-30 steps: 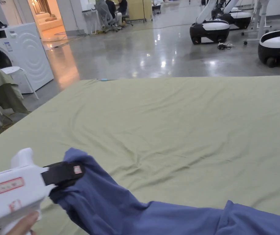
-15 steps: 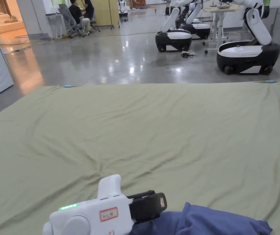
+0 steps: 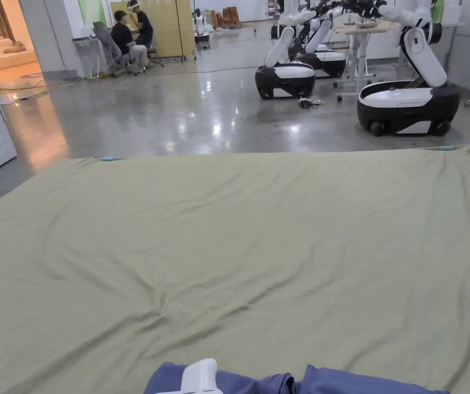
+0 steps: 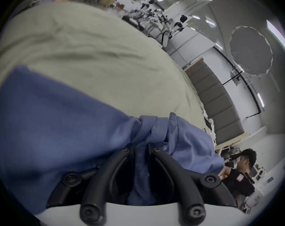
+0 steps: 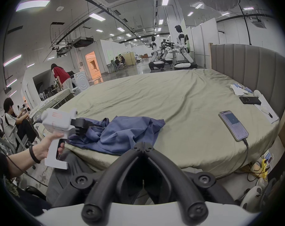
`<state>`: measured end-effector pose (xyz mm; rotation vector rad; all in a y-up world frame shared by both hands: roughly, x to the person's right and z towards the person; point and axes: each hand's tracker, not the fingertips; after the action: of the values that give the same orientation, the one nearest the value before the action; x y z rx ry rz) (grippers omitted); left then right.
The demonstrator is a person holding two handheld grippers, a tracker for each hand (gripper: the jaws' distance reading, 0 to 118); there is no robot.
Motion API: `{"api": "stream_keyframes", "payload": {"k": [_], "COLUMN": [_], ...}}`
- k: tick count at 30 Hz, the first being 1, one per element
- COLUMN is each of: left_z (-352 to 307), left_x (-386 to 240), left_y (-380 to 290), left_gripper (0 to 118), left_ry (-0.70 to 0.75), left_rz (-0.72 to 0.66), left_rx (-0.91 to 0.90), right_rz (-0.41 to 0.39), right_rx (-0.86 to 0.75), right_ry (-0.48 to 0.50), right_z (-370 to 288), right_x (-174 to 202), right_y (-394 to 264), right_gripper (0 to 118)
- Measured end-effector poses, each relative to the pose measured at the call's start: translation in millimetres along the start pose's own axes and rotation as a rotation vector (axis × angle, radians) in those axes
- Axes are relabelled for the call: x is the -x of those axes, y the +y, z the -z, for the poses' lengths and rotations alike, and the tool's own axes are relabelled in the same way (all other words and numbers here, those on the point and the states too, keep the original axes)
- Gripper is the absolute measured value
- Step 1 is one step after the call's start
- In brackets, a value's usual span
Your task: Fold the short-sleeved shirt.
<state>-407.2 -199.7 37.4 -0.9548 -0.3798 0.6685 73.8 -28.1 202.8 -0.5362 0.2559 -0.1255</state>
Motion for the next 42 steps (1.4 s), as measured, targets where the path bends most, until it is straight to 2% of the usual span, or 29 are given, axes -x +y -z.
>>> {"api": "stream_keyframes", "payload": {"k": [1,4,6,8,9,12,14,15,18,20,22,24,26,27,28,32,34,39,42], "left_z": [2,-9,-19,-35,-44,-82,-104,-115,-128,-110,-74,-54,-47,-43,-42,-67,-100,-202,-215], "left_x": [-4,-12,-10,3,11,44,76,93,125,136,139,131,128,127,127,121,125,102,54], "left_y": [0,18,23,21,19,8,-1,-9,-46,-63,-67,-61,-49,-42,-42,-44,-32,9,22], "left_gripper": [16,16,16,19,35,94,98,98,97,95,84,75,45,19,14,10,10,10,10], "left_ry": [-0.018,0.011,-0.012,-0.097,-0.150,-0.205,-0.232,-0.218,-0.160,-0.212,-0.347,-0.372,-0.296,-0.281,-0.283,-0.314,-0.323,-0.151,-0.094], "left_rz": [0.006,0.075,0.063,0.022,-0.003,-0.148,-0.244,-0.300,-0.491,-0.548,-0.553,-0.544,-0.473,-0.436,-0.423,-0.445,-0.418,-0.221,-0.096], "left_rx": [-0.040,-0.003,0.003,-0.077,-0.138,-0.244,-0.279,-0.284,-0.301,-0.295,-0.293,-0.248,-0.180,-0.150,-0.147,-0.281,-0.347,-0.453,-0.427], "right_rz": [0.001,0.018,0.036,0.024,0.016,0.024,0.058,0.107,0.248,0.315,0.334,0.341,0.340,0.337,0.330,0.314,0.322,0.342,0.323], "right_rx": [-0.001,-0.001,0.016,0.022,0.023,0.025,0.033,0.036,0.043,0.050,0.054,0.050,0.042,0.037,0.033,0.025,0.021,0.009,0.008], "right_ry": [-0.002,0.006,0.021,0.007,0.009,0.033,0.059,0.079,0.141,0.145,0.132,0.119,0.103,0.091,0.075,0.046,0.049,0.070,0.075], "right_z": [-1,0,6,8,9,13,18,21,28,33,33,29,22,18,14,4,6,14,16], "right_x": [0,0,-2,1,1,-5,-11,-14,-25,-30,-34,-36,-40,-41,-43,-50,-55,-53,-46], "right_y": [0,-1,-1,-1,-1,-2,-2,-3,-7,-9,-9,-8,-7,-7,-7,-5,-5,-4,-3], "right_gripper": [0,0,0,0,0,0,0,0,0,0,0,0,0,0,0,0,0,0,0]}}
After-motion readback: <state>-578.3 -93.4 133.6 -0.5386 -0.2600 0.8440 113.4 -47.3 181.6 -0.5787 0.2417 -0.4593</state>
